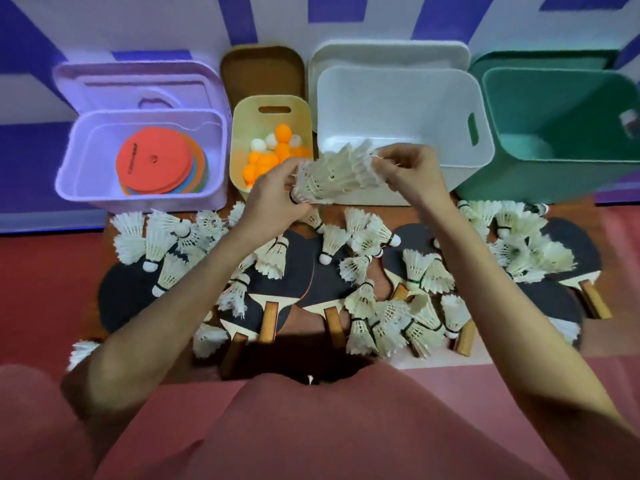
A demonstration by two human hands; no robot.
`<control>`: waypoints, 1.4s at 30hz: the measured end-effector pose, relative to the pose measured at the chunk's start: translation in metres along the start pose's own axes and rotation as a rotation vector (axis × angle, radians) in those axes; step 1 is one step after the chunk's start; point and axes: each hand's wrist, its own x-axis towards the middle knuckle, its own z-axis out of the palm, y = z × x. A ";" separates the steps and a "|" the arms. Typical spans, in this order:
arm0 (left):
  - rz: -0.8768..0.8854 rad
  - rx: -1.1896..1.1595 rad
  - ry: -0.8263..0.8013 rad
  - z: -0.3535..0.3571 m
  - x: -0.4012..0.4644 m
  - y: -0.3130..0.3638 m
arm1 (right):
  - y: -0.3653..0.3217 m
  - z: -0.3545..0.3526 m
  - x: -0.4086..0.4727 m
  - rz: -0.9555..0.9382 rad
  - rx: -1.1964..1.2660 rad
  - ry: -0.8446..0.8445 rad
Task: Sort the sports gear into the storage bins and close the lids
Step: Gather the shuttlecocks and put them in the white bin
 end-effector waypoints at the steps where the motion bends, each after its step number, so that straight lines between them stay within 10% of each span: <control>1: 0.018 0.013 0.011 0.000 0.013 0.005 | -0.003 -0.004 0.010 0.002 0.024 0.038; 12: 0.054 0.402 -0.110 0.040 0.179 0.027 | 0.032 -0.045 0.116 -0.080 -0.201 0.388; 17: -0.054 0.555 -0.221 0.084 0.225 -0.005 | 0.068 -0.053 0.180 0.120 -0.394 0.272; 23: -0.216 0.646 -0.289 0.114 0.255 -0.044 | 0.092 -0.052 0.238 0.394 -0.038 0.100; 32: -0.295 0.873 -0.415 0.138 0.276 -0.068 | 0.112 -0.036 0.262 0.401 -0.354 -0.306; 42: -0.238 1.039 -0.448 0.138 0.276 -0.075 | 0.113 -0.021 0.252 0.414 -0.593 -0.344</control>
